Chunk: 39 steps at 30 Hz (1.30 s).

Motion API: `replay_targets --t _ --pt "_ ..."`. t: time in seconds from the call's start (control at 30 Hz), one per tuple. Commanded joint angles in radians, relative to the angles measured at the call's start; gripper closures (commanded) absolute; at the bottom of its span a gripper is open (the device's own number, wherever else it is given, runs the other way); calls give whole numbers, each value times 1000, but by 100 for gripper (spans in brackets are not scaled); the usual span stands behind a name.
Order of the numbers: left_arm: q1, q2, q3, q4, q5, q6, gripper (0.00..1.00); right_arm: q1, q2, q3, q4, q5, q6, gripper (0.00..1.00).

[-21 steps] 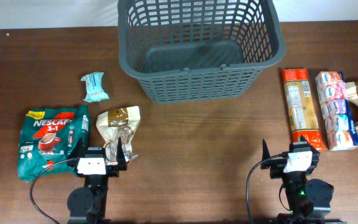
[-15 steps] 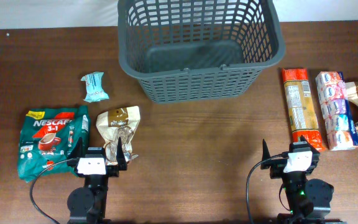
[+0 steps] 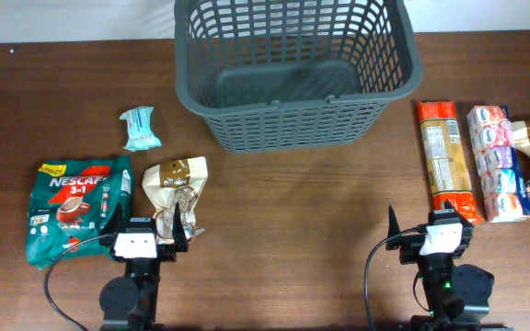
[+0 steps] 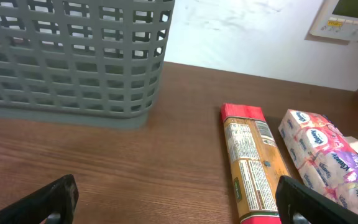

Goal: Pack container

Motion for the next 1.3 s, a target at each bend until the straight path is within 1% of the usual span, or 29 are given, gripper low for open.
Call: replay_targets --t 0.0,0.33,0.4,0.43,0.53,0.57,0.6,0.67,0.73,0.8,0.87,0.97,1.03,1.1,1.17,1.23,1.27 --pt "-6 -8 -8 -1 -4 8 1 7 -6 -6 -2 -5 12 1" --pt "-6 -8 -7 23 2 8 1 7 -6 -6 -2 -5 12 1" --pt "-6 -8 -7 6 72 8 1 7 -6 -6 -2 -6 12 1" --pt "-6 -8 -7 8 76 7 1 7 -6 -6 -2 -5 12 1" --pt "-6 -8 1 30 217 4 1 7 -6 -6 -2 -6 12 1" --pt "-6 -6 35 -12 256 -48 1 7 -6 -6 -2 -5 12 1" --pt "-6 -2 73 -51 255 -91 1 7 -6 -6 -2 -6 12 1" --pt "-6 37 205 -145 256 -113 1 7 -6 -6 -2 -6 12 1" --pt "-6 113 393 -288 227 -113 1 7 -6 -6 -1 -6 12 1" --pt "-6 255 629 -463 155 -113 1 7 -6 -6 -2 -6 12 1" --pt "-6 398 825 -609 84 -108 1 7 -6 -6 -2 -6 12 1" --pt "-6 587 1081 -795 76 -43 1 7 -6 -6 -1 -6 12 1" --pt "-6 737 1311 -961 75 6 1 7 -6 -6 -2 -6 12 1" --pt "-6 831 1486 -1066 85 16 1 7 -6 -6 -2 -5 12 1" --pt "-6 869 1575 -1106 142 16 1 7 -6 -6 -2 -5 12 1" --pt "-6 873 1604 -1129 173 16 1 7 -6 -6 -2 -6 12 1" --pt "-6 868 1607 -1150 163 16 1 7 -6 -6 -2 -5 12 1"
